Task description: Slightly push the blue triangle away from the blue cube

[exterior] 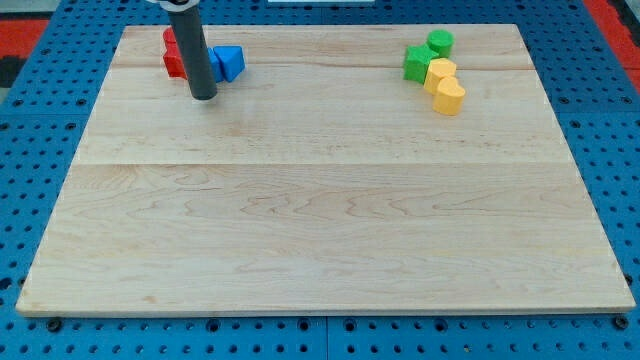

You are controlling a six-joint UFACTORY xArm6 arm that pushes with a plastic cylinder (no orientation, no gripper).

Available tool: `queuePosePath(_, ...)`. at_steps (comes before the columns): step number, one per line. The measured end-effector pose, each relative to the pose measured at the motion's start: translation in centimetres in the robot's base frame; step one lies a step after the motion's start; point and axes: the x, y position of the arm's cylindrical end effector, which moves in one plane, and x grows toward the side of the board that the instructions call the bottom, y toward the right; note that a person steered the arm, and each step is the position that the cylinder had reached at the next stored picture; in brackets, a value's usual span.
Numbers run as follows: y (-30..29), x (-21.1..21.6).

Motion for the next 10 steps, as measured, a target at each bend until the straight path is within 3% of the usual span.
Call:
queuePosePath(4,-0.1,2.2)
queuePosePath(5,-3.7,1.7)
queuePosePath(7,-4.4,1.7)
queuePosePath(8,0.5,1.9)
queuePosePath(9,10.5,-0.2)
queuePosePath(10,17.8,-4.7)
